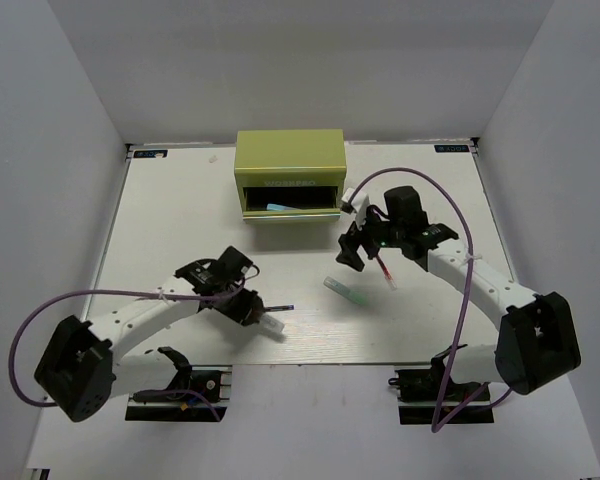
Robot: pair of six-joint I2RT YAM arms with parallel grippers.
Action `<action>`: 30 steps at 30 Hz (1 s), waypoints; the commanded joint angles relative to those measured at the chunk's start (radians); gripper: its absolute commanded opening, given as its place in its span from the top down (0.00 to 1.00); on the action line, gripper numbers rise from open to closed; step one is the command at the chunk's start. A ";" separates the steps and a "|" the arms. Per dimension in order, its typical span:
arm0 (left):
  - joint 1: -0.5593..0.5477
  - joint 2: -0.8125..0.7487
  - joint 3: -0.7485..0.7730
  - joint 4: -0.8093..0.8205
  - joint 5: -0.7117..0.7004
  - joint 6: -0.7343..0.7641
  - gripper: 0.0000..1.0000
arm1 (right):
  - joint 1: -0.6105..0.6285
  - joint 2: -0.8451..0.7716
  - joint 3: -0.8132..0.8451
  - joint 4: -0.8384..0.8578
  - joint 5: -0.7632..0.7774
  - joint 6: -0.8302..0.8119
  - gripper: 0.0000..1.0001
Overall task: Sort the stationery into containers
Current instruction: Pick up the stationery from the center of the board, then place the stationery in the drawer.
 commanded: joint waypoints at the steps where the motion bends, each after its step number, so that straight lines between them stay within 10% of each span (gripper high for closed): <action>1: -0.003 -0.103 0.126 0.023 -0.120 0.048 1.00 | -0.029 -0.040 -0.042 0.037 0.015 0.041 0.10; 9: 0.024 -0.016 0.324 0.273 -0.272 0.164 1.00 | -0.043 -0.105 -0.150 0.000 -0.042 -0.002 0.72; 16: 0.055 0.274 0.643 0.371 -0.331 0.214 1.00 | -0.041 -0.155 -0.203 -0.006 -0.043 -0.018 0.60; 24: 0.095 0.427 0.717 0.442 -0.340 0.094 1.00 | -0.036 -0.182 -0.231 0.006 -0.036 -0.031 0.31; 30: 0.116 0.467 0.690 0.492 -0.361 0.004 1.00 | -0.038 -0.176 -0.245 0.015 -0.033 -0.030 0.27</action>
